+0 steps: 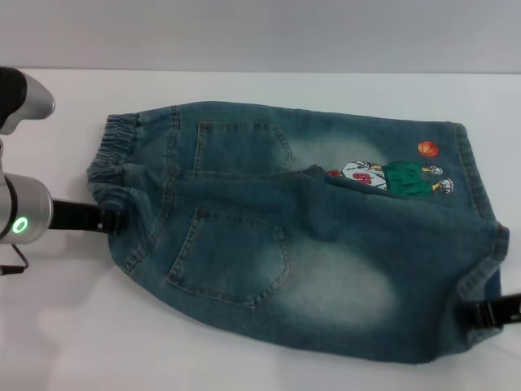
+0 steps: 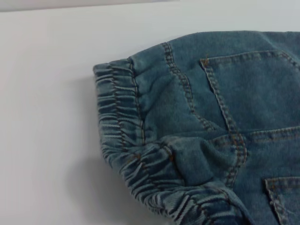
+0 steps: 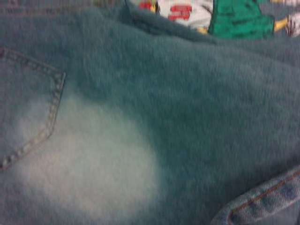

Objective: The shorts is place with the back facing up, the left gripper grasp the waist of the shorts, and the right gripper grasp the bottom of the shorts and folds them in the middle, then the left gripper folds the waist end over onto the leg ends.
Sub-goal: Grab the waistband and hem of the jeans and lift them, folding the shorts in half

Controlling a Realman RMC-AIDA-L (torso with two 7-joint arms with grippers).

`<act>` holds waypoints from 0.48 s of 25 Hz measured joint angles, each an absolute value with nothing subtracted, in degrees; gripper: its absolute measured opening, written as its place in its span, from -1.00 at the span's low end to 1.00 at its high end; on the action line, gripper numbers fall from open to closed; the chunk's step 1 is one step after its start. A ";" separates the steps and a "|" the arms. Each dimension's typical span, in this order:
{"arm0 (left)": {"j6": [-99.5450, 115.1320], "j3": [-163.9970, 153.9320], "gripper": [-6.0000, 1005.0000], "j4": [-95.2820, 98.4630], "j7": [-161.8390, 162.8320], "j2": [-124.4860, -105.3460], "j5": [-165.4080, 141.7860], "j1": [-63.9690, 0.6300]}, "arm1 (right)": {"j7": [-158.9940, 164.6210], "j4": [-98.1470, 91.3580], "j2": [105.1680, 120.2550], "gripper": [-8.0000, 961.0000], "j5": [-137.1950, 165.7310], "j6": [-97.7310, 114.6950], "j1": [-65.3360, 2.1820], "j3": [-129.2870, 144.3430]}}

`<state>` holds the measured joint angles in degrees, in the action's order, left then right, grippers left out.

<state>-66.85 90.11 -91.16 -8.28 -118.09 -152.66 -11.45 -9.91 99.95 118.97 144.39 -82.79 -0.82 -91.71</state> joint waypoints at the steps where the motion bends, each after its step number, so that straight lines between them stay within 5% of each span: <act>1: -66.68 90.11 -0.55 -91.18 -8.25 -118.10 -152.66 -11.45 | -9.96 100.00 118.97 -0.93 144.20 -81.99 -0.96 -91.59; 12: -61.94 90.19 -0.55 -91.54 -7.93 -118.14 -152.48 -11.30 | -12.59 102.08 118.90 -0.88 142.45 -71.61 -2.50 -90.79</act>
